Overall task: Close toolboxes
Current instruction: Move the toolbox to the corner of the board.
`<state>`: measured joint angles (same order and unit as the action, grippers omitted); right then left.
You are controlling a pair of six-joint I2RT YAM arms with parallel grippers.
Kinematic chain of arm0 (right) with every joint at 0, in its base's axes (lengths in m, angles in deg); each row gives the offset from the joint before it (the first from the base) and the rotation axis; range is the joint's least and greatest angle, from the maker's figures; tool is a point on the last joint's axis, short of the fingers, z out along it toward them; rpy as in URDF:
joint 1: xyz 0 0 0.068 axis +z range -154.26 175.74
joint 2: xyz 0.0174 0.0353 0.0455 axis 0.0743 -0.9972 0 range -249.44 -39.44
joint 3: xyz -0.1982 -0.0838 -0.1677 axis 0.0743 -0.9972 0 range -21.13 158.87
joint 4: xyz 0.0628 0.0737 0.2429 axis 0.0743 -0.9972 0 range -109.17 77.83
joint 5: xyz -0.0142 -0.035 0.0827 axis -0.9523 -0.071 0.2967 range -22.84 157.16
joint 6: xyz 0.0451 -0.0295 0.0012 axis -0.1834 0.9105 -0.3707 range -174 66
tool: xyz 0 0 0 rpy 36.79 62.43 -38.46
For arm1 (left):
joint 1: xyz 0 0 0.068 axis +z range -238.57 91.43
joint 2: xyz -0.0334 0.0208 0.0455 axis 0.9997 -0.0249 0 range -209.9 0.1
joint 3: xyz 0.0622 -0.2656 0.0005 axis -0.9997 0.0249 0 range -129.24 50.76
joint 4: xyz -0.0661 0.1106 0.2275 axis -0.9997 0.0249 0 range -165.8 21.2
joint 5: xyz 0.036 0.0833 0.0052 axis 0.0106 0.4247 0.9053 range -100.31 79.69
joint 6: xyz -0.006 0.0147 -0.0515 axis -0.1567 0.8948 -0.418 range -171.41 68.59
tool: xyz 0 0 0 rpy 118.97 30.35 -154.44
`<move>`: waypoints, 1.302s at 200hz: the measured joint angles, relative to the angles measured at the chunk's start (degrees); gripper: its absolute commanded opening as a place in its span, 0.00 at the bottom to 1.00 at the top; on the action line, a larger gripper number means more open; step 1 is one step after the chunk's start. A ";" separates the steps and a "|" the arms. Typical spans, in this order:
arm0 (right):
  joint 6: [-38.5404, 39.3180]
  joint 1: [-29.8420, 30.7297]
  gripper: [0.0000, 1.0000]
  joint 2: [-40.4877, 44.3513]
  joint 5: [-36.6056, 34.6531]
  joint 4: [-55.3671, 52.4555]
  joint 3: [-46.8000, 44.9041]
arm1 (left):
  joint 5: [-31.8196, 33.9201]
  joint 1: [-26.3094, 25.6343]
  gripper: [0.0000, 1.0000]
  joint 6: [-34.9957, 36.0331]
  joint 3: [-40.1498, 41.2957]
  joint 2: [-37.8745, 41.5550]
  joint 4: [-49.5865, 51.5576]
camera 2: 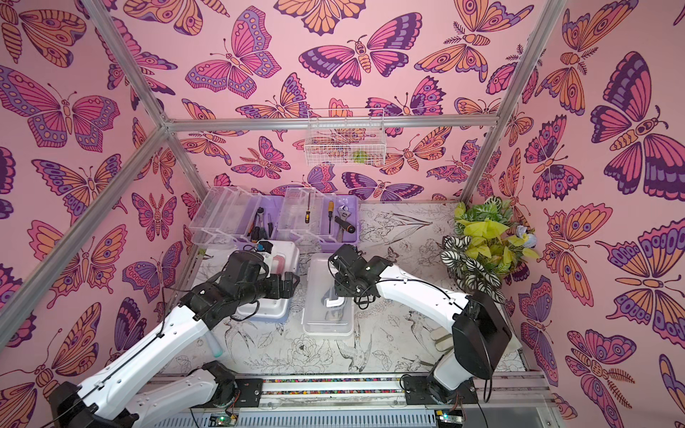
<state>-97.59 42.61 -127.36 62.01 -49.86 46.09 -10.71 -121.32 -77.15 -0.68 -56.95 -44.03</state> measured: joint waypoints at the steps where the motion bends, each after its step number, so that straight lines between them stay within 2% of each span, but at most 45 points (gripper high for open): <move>1: 0.11 -0.15 0.43 0.17 0.00 -0.07 -0.11 | -0.09 0.04 0.99 -0.07 0.04 0.07 -0.02; 26: 2.08 -3.34 0.43 4.07 -0.04 -1.70 -2.75 | -1.14 0.76 0.99 -0.66 0.55 1.29 -0.33; 41: 2.58 -4.55 0.48 5.77 -0.90 -4.13 -3.32 | -1.57 0.94 0.99 -0.76 0.57 1.84 -0.46; 54: 3.06 -4.90 0.52 6.60 -1.60 -5.53 -3.32 | -1.73 0.98 0.99 -0.90 0.59 1.99 -0.48; 77: 3.15 -4.68 0.53 6.97 -1.81 -6.34 -3.32 | -1.77 0.98 0.99 -1.14 0.59 1.92 -0.55; 95: 3.17 -4.68 0.50 5.90 -1.92 -6.36 -3.28 | -1.86 1.03 0.99 -1.29 0.61 1.77 -0.87; 123: 2.99 -4.81 0.38 3.52 -2.84 -6.73 -1.46 | -2.16 1.25 0.99 -1.33 0.83 1.77 -1.55; 171: 4.46 -6.29 0.30 3.28 -3.45 -8.11 -0.72 | -2.60 1.51 0.99 -1.33 1.11 1.55 -1.84; 192: 8.13 -11.41 0.29 3.91 -4.63 -10.10 -0.63 | -2.86 1.62 0.99 -1.33 1.11 1.11 -2.08; 225: 16.20 -23.12 0.28 3.39 -8.85 -10.80 0.24 | -3.08 1.62 0.99 -1.31 1.11 1.07 -2.16; 260: 25.55 -32.79 0.28 -5.46 -12.81 -8.37 10.45 | -3.26 1.64 0.99 -1.31 1.14 1.14 -2.16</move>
<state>-72.04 9.82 -132.82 49.20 -58.23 56.54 -13.97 -119.68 -78.46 0.46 -55.82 -46.19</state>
